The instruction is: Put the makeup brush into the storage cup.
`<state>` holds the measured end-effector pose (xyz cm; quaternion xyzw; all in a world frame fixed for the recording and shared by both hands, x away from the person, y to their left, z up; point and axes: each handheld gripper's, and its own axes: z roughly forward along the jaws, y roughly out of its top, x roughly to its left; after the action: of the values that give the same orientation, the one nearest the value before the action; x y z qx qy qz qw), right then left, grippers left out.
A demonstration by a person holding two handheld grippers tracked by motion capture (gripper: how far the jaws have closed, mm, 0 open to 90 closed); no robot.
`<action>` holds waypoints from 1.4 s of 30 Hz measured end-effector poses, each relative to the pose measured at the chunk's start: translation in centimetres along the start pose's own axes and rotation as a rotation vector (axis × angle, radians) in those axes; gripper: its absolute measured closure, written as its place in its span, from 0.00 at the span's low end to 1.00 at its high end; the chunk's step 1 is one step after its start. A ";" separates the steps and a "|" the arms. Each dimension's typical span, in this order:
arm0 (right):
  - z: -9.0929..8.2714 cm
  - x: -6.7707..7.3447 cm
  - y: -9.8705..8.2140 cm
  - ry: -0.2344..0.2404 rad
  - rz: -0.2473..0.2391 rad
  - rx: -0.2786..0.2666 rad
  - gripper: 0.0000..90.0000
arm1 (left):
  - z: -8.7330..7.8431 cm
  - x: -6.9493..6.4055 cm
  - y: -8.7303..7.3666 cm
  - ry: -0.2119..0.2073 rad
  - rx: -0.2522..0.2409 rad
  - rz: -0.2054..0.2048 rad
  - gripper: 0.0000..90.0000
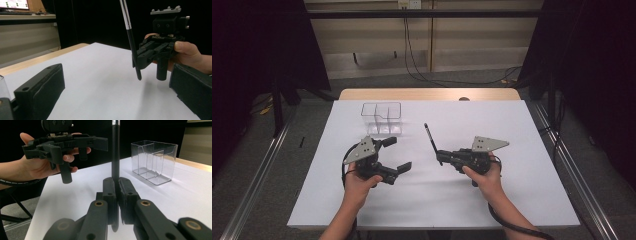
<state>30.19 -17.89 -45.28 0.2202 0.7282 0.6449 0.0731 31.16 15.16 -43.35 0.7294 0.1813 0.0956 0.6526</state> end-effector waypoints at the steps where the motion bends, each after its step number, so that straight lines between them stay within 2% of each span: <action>1: 0.0 0.0 0.0 0.000 -0.001 -0.001 0.94 | 0.1 0.0 0.0 -0.001 0.000 0.000 0.00; 8: 0.1 0.1 0.0 0.009 -0.005 -0.003 0.94 | 0.8 0.1 0.4 -0.009 0.006 -0.016 0.00; 26: 0.2 0.3 0.1 0.019 -0.013 -0.010 0.94 | 2.7 -0.2 1.1 -0.060 0.006 -0.013 0.00; 29: 0.2 0.3 0.1 0.020 -0.013 -0.010 0.94 | 3.1 -0.2 1.3 -0.052 0.003 -0.019 0.00; 33: 0.3 0.4 0.0 0.021 -0.016 -0.008 0.94 | 3.5 -0.3 1.5 -0.064 0.002 -0.012 0.00; 42: 0.3 0.5 -0.1 0.022 -0.019 -0.009 0.94 | 4.3 -0.4 1.6 -0.069 0.004 -0.029 0.00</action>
<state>29.91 -17.39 -45.30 0.2060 0.7281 0.6498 0.0723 32.67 10.95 -42.27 0.7309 0.1696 0.0606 0.6583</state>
